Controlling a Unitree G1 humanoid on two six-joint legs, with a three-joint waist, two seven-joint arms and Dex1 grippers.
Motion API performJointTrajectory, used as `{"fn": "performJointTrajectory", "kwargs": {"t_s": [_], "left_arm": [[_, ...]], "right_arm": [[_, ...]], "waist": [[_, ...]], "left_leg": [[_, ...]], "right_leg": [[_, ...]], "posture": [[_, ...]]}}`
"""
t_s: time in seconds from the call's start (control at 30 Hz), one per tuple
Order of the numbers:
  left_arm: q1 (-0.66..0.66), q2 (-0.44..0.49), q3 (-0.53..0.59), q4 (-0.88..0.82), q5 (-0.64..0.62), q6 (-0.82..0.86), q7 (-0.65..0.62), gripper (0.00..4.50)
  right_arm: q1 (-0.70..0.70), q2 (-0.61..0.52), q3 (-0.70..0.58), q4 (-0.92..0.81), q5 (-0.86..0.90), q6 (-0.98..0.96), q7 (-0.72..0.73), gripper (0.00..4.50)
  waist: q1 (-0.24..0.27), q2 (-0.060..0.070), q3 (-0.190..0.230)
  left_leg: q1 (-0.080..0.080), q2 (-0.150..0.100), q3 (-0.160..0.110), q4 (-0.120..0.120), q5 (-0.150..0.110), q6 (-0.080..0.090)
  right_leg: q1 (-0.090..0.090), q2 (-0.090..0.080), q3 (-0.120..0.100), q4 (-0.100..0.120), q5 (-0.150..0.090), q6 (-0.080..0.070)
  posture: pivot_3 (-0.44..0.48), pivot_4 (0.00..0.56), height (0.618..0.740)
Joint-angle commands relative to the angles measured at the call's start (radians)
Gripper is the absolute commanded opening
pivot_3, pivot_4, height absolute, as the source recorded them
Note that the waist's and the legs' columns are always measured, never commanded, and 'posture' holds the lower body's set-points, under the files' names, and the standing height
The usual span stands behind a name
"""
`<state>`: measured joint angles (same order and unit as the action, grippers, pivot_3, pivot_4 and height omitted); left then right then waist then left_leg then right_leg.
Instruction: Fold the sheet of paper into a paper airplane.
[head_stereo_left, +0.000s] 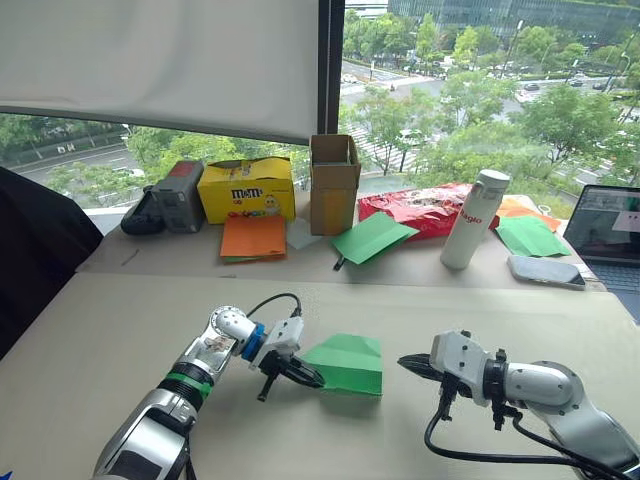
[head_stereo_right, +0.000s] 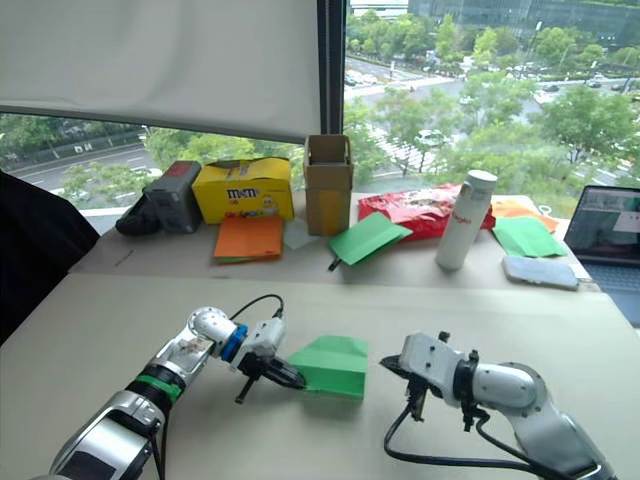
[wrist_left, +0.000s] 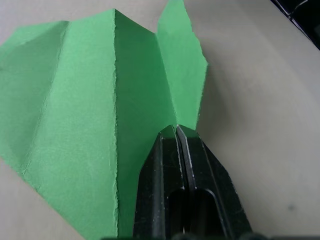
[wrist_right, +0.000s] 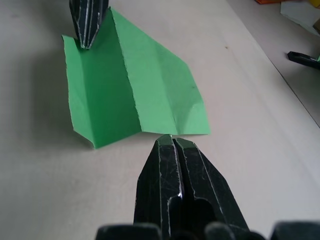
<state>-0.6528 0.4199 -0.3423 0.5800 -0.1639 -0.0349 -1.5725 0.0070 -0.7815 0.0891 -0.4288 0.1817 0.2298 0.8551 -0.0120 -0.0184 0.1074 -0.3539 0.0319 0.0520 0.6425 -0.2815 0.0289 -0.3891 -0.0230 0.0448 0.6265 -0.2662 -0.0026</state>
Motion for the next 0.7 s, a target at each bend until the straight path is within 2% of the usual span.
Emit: {"fn": "performJointTrajectory", "kwargs": {"t_s": [0.03, 0.3, 0.43, 0.7], "left_arm": [[-0.025, 0.022, 0.081, -0.082, -0.084, 0.108, -0.005, 0.04], [-0.021, 0.066, 0.141, -0.194, -0.13, 0.235, 0.024, 0.04], [-0.025, 0.051, 0.159, -0.207, -0.142, 0.264, 0.062, 0.04], [-0.023, 0.035, 0.136, -0.211, -0.129, 0.268, 0.053, 0.04]], "right_arm": [[-0.031, 0.021, 0.003, -0.056, 0.05, 0.049, 0.013, 0.0], [-0.043, 0.061, 0.129, -0.036, 0.025, 0.117, 0.04, 0.0], [-0.006, 0.051, 0.209, 0.062, -0.069, -0.003, 0.054, 0.0], [0.017, 0.064, 0.245, 0.183, -0.143, -0.125, 0.05, 0.0]], "waist": [[0.0, 0.0, 0.0], [0.001, 0.001, -0.001], [0.004, 0.001, -0.001], [0.0, 0.001, -0.001]], "left_leg": [[0.0, 0.0, 0.0, 0.0, 0.0, 0.0], [0.001, 0.0, 0.0, 0.0, 0.0, 0.0], [0.002, -0.001, -0.001, 0.002, 0.0, 0.0], [0.002, -0.001, -0.001, 0.001, 0.0, 0.0]], "right_leg": [[0.0, 0.0, 0.0, 0.0, 0.0, 0.0], [0.0, 0.0, 0.0, 0.001, 0.0, 0.0], [-0.001, 0.0, 0.0, 0.0, 0.0, 0.0], [0.001, 0.0, 0.001, 0.0, 0.0, 0.0]], "posture": [[0.0, 0.15, 0.74], [0.0, 0.15, 0.74], [0.0, 0.15, 0.74], [0.0, 0.15, 0.74]]}}
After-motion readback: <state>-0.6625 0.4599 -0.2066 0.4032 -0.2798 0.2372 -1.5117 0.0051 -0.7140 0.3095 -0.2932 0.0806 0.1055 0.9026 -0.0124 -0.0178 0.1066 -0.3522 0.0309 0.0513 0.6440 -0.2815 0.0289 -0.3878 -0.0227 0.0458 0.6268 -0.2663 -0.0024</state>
